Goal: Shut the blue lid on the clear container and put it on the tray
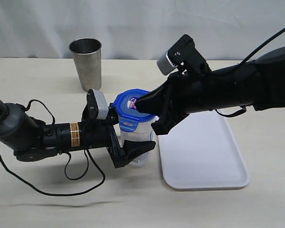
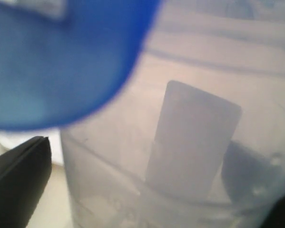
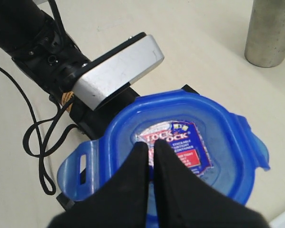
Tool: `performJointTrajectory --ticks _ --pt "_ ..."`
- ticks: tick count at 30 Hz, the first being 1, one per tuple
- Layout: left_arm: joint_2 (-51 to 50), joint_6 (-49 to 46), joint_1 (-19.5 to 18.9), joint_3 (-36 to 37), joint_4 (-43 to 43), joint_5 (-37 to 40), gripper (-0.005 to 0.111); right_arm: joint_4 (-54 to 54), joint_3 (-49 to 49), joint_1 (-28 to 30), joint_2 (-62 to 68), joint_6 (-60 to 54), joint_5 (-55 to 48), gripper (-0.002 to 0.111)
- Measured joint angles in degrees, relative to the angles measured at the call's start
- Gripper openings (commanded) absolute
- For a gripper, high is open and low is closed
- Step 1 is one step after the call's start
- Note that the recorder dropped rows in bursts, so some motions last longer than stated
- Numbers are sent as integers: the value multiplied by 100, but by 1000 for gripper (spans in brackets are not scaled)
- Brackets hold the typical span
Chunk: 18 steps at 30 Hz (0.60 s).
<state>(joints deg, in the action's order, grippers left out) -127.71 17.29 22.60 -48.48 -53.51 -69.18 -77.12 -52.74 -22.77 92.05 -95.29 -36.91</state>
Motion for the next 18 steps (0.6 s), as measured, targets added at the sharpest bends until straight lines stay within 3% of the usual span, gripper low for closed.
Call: performJointTrajectory --ticks 3,6,12,14,17,18 --pt "0 0 0 0 0 0 91 0 0 0 0 0 0 4" --pt "0 0 0 0 0 -11 78 0 0 0 0 0 0 4" --pt "0 -11 10 0 -42 -24 27 0 0 0 0 0 19 4" --pt "0 -11 10 0 -42 -24 0 -22 0 0 0 0 33 5" --pt "0 -11 10 0 -13 -12 0 72 -37 0 -106 181 92 20" --pt "0 -11 10 0 14 0 0 144 -46 0 -151 253 124 31"
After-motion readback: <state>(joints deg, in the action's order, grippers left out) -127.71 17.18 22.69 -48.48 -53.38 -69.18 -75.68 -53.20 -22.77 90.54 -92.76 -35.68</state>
